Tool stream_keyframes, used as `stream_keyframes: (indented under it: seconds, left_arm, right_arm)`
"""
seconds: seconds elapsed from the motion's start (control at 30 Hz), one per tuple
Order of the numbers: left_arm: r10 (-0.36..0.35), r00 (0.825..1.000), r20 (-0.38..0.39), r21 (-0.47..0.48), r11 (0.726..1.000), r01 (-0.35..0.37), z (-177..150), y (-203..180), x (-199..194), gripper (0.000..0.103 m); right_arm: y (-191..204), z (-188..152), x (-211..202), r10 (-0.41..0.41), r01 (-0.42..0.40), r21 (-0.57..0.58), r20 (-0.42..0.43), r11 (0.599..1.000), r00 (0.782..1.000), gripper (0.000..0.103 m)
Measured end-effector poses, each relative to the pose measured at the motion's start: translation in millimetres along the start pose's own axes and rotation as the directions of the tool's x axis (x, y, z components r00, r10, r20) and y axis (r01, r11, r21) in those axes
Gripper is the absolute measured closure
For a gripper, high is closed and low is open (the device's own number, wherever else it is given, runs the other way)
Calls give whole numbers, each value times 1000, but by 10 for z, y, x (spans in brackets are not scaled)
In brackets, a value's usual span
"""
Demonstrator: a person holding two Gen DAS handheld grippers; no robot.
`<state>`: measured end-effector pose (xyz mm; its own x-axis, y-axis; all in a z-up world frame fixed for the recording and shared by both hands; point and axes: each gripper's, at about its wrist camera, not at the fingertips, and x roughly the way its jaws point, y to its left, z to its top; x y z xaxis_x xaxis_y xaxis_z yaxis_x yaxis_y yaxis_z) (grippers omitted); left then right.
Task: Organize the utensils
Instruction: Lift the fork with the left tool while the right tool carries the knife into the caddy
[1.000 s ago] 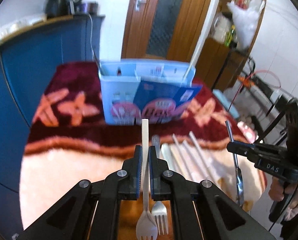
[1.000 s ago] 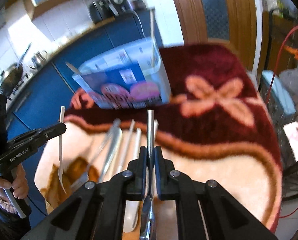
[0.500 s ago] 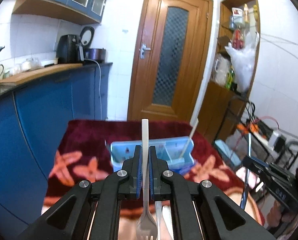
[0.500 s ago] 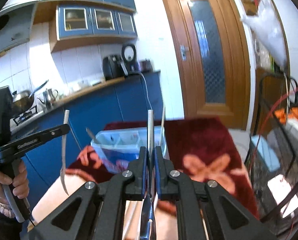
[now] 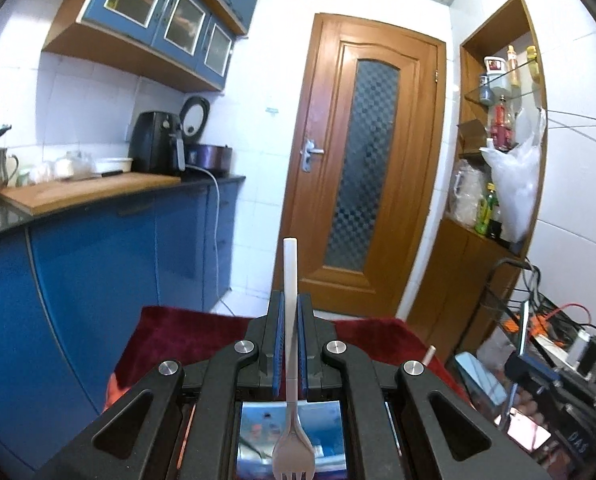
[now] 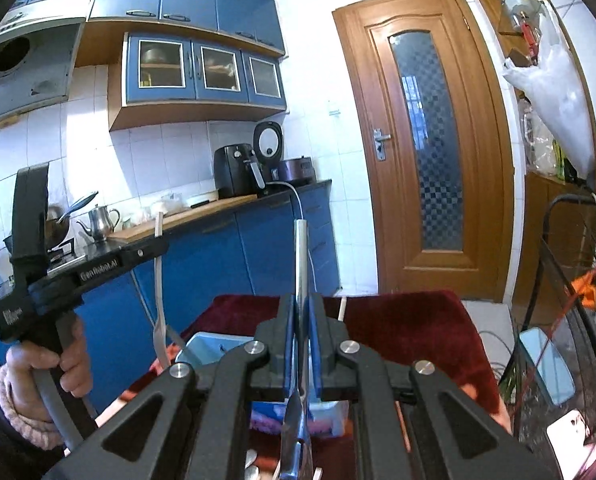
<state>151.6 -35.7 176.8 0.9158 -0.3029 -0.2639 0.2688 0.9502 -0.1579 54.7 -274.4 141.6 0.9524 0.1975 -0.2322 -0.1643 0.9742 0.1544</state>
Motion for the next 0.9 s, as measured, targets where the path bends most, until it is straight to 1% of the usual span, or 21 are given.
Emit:
stream_keyframes:
  seconds: [0.17, 0.3, 0.37, 0.5, 0.6, 0.7, 0.83, 0.9]
  left_arm:
    - [30, 999, 28, 2, 1000, -30, -62, 18, 156, 97]
    - [39, 999, 23, -15, 999, -39, -106, 84, 290, 97]
    - [45, 999, 24, -25, 999, -44, -117, 117, 342, 97]
    - [48, 998, 31, -42, 998, -47, -135, 171, 422, 97]
    - [66, 997, 44, -46, 997, -64, -176, 189, 467, 97]
    - [82, 996, 45, -42, 996, -81, -242, 177, 542, 97]
    - [83, 996, 26, -34, 996, -82, -349, 140, 647, 97]
    - [82, 996, 19, -24, 996, -82, -399, 122, 680, 97]
  right_arm:
    - [27, 126, 185, -13, 14, -18, 56, 1000, 998, 94]
    - [50, 194, 345, -9, 10, -13, 90, 1000, 996, 94]
    - [70, 214, 425, -25, 28, -25, 114, 999, 993, 94]
    - [94, 254, 560, -31, 36, -32, 148, 999, 989, 94]
    - [95, 250, 645, -43, 52, -46, 174, 998, 984, 94]
    - [76, 198, 752, -40, 47, -40, 176, 998, 984, 94]
    - [65, 98, 875, -48, 59, -51, 188, 997, 981, 94]
    - [55, 53, 931, -51, 62, -56, 180, 997, 982, 94]
